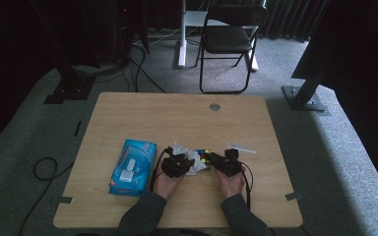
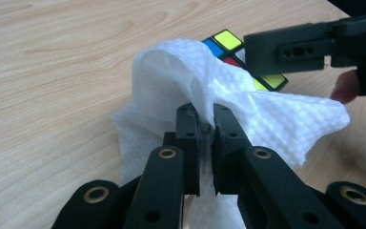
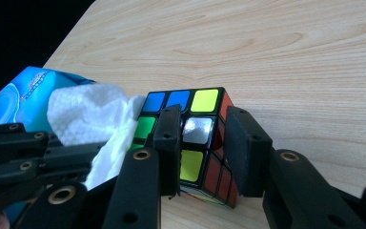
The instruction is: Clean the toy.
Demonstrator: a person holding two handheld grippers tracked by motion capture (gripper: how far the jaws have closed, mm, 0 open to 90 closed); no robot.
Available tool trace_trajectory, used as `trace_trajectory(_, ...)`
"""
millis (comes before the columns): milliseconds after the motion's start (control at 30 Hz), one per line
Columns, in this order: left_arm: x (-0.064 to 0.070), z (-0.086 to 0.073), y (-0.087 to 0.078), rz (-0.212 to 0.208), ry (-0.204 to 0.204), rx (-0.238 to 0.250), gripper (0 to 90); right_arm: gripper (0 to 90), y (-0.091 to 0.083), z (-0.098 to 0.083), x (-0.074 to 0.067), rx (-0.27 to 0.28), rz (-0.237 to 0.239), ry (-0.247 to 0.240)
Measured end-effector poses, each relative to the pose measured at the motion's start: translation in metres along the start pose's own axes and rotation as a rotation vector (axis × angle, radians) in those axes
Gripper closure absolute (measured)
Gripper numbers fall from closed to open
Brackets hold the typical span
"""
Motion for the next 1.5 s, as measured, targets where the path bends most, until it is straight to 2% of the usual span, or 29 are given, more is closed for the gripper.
trace_trajectory(100, 0.001, -0.005, 0.001, 0.013, 0.009, -0.024, 83.3, 67.8, 0.0, 0.0, 0.0, 0.0, 0.0, 0.001)
trace_trajectory(233, 0.001, -0.007, 0.003, 0.017, 0.01, -0.032, 83.3, 67.9, 0.0, 0.0, 0.0, 0.0, 0.0, 0.001)
trace_trajectory(533, -0.002, -0.015, 0.016, 0.04, 0.005, -0.073, 83.4, 67.9, 0.0, 0.0, 0.0, 0.001, 0.0, 0.001)
trace_trajectory(567, -0.003, -0.018, 0.02, 0.052, 0.017, -0.092, 83.4, 67.9, 0.0, 0.0, 0.0, 0.002, 0.0, 0.001)
trace_trajectory(667, -0.004, -0.021, 0.024, 0.059, 0.023, -0.107, 83.4, 68.0, 0.0, 0.0, 0.0, 0.002, -0.001, 0.0)
trace_trajectory(767, -0.003, -0.021, 0.026, 0.077, 0.039, -0.108, 83.5, 68.0, 0.0, 0.0, 0.0, 0.003, -0.001, 0.002)
trace_trajectory(1000, -0.003, -0.022, 0.026, 0.081, 0.045, -0.105, 83.3, 67.9, 0.0, 0.0, 0.0, 0.003, -0.001, 0.003)
trace_trajectory(1233, -0.003, -0.022, 0.025, 0.098, 0.069, -0.112, 82.5, 67.9, 0.0, 0.0, 0.0, 0.005, 0.0, 0.005)
trace_trajectory(1500, -0.009, -0.024, 0.021, 0.111, 0.047, -0.104, 82.3, 67.7, -0.001, 0.0, 0.0, -0.008, -0.002, 0.002)
Point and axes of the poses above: each handheld gripper's, and its own axes: y roughly forward along the jaws, z roughly out of its top, x roughly to its right, the point moved 6 cm from there along y, roughly forward along the jaws, and after that the axes turned 2 degrees about -z, right-handed, at the moved point
